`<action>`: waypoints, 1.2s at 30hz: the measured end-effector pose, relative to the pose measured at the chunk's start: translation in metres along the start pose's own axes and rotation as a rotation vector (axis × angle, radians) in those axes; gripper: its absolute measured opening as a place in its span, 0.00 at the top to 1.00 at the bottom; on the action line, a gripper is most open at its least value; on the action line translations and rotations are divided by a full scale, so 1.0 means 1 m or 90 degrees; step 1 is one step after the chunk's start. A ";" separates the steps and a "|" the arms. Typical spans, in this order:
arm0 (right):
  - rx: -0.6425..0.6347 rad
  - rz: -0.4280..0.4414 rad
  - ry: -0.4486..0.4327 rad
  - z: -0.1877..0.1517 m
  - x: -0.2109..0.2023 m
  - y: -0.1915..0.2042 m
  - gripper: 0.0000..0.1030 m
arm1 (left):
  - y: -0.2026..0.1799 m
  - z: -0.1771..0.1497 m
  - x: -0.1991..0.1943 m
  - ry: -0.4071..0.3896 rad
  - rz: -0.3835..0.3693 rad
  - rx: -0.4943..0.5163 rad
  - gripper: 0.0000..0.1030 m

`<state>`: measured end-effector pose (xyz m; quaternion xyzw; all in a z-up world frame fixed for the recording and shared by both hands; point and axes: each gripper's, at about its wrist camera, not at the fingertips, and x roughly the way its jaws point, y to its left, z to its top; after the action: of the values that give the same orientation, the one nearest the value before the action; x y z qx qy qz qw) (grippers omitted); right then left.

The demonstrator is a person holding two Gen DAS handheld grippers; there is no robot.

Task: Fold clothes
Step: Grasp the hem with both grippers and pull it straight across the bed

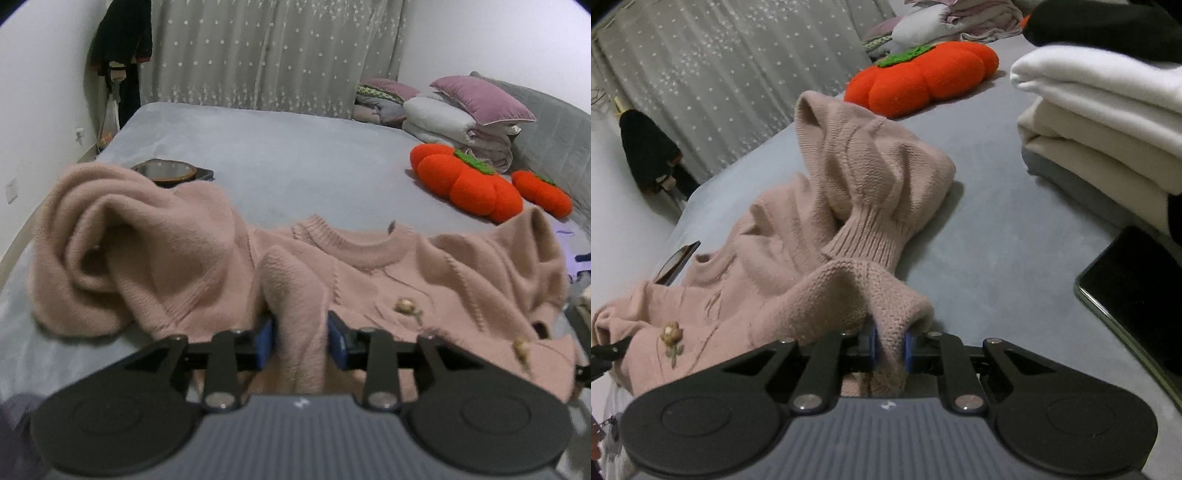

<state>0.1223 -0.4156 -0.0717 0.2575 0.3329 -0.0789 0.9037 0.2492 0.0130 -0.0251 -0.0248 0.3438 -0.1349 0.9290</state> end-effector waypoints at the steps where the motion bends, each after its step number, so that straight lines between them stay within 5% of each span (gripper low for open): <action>1: 0.000 -0.002 -0.001 0.000 0.002 0.000 0.85 | 0.001 -0.001 0.009 0.002 0.001 0.003 0.61; 6: -0.008 -0.003 -0.010 0.001 0.008 -0.001 0.85 | 0.004 -0.010 0.016 -0.005 -0.022 0.015 0.51; 11: -0.010 0.005 -0.008 0.002 0.009 -0.003 0.85 | -0.002 -0.014 -0.016 -0.008 -0.017 0.084 0.17; 14: -0.007 0.006 -0.010 0.001 0.008 -0.002 0.85 | -0.011 -0.022 -0.038 -0.016 0.005 0.150 0.14; 23: 0.002 0.008 -0.014 -0.001 0.006 -0.003 0.85 | -0.036 -0.073 -0.066 -0.008 0.009 0.349 0.12; 30: 0.003 0.008 -0.016 -0.001 0.005 -0.004 0.84 | -0.050 -0.106 -0.042 -0.005 0.076 0.486 0.17; 36: 0.003 0.008 -0.018 -0.001 0.005 -0.004 0.84 | -0.049 -0.115 -0.031 -0.054 0.099 0.506 0.23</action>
<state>0.1247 -0.4179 -0.0773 0.2608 0.3179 -0.0776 0.9082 0.1407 -0.0207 -0.0865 0.3570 0.2267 -0.1852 0.8870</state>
